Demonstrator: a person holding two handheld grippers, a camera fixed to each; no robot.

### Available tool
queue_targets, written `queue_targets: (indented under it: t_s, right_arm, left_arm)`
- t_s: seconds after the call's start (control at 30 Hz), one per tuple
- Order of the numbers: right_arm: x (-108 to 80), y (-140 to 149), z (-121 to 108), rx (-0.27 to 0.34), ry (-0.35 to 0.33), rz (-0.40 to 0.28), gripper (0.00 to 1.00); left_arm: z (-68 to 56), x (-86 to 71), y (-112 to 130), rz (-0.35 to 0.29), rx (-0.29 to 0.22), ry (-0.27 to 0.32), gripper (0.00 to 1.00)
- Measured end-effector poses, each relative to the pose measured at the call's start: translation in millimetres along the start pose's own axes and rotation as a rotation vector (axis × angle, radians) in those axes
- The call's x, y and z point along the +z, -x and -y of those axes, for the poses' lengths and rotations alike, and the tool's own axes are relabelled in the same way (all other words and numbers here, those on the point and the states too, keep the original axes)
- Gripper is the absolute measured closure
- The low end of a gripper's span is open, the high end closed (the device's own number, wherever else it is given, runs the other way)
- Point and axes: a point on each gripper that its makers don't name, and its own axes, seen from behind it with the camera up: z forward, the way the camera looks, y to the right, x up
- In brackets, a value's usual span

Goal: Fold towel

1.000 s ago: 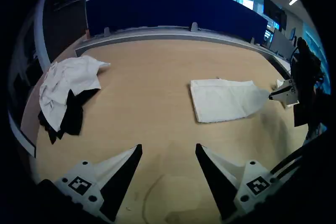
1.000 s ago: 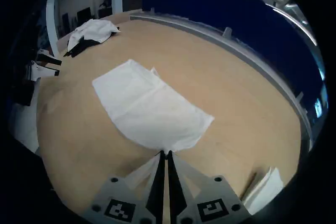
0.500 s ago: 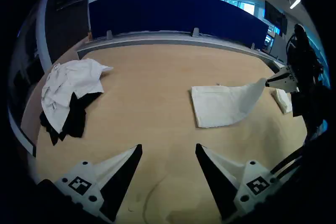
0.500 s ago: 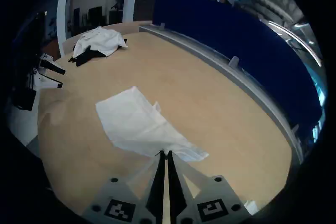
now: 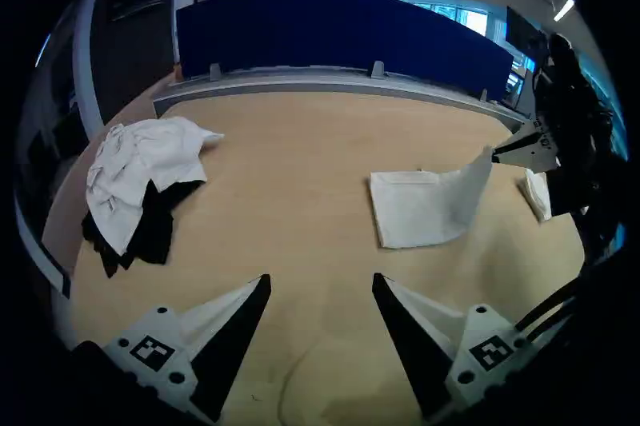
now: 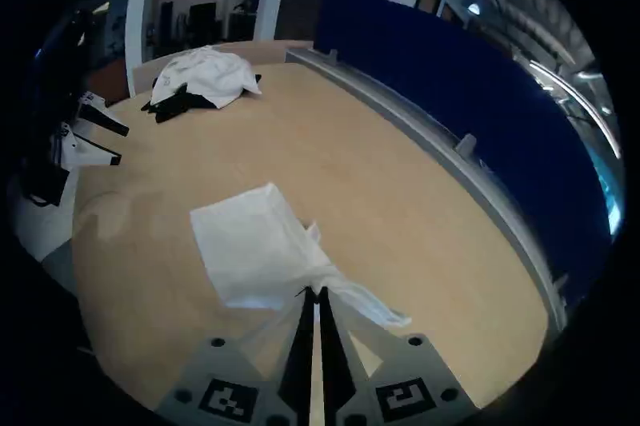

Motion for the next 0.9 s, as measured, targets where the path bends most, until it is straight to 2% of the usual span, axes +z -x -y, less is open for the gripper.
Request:
queue_targets:
  t_s: [0.23, 0.47, 0.67, 0.77, 0.9]
  right_arm:
    - [30.4, -35.7, 32.1, -0.078, -0.069, -0.008, 0.96]
    - [78.6, -53.5, 88.9, -0.162, -0.171, 0.018, 0.96]
    - [120.2, -40.3, 139.2, -0.198, -0.253, 0.069, 0.96]
    - [130.2, -30.9, 150.5, -0.195, -0.276, 0.094, 0.96]
    - [132.8, -28.5, 152.2, -0.184, -0.283, 0.096, 0.96]
  left_arm:
    - [9.5, -8.9, -0.6, -0.019, -0.033, -0.019, 0.06]
    - [23.4, -16.0, 9.0, -0.024, -0.061, -0.049, 0.06]
    - [32.0, -21.5, 20.6, -0.021, -0.081, -0.069, 0.06]
    - [34.0, -24.0, 24.1, -0.022, -0.094, -0.071, 0.06]
    - [36.2, -26.3, 25.2, -0.025, -0.108, -0.075, 0.06]
